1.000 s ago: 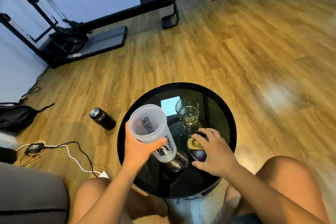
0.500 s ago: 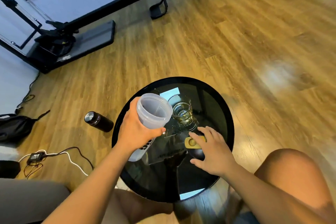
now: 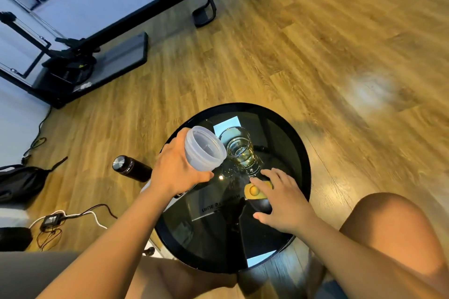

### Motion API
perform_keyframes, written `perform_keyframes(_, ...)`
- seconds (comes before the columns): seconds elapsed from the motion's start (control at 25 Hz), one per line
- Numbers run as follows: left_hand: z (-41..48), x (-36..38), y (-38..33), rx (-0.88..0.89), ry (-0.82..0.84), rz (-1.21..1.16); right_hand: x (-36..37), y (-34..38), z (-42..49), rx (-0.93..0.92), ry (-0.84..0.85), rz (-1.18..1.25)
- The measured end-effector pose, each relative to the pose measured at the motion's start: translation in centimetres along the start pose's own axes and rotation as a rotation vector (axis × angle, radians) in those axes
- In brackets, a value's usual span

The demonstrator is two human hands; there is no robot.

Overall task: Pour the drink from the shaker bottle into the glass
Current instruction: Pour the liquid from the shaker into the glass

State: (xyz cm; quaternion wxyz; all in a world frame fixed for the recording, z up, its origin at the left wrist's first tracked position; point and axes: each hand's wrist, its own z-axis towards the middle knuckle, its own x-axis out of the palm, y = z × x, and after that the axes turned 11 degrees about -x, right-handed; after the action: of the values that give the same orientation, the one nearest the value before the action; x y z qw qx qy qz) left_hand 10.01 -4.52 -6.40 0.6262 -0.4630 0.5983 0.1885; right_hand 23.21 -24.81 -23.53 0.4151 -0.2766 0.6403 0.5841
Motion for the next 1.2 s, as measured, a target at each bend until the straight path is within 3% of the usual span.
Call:
perform_keyframes(0.6, 0.9, -0.6, -1.1, 0.016, 0.041, 0.213, 0.2, -0.2, -0.2, -0.019, -0.022, 0.008)
perform_keyframes(1.2, 1.1, -0.8, -1.1, 0.008, 0.046, 0.26, 0.4, -0.3, -0.1, -0.02, -0.03, 0.0)
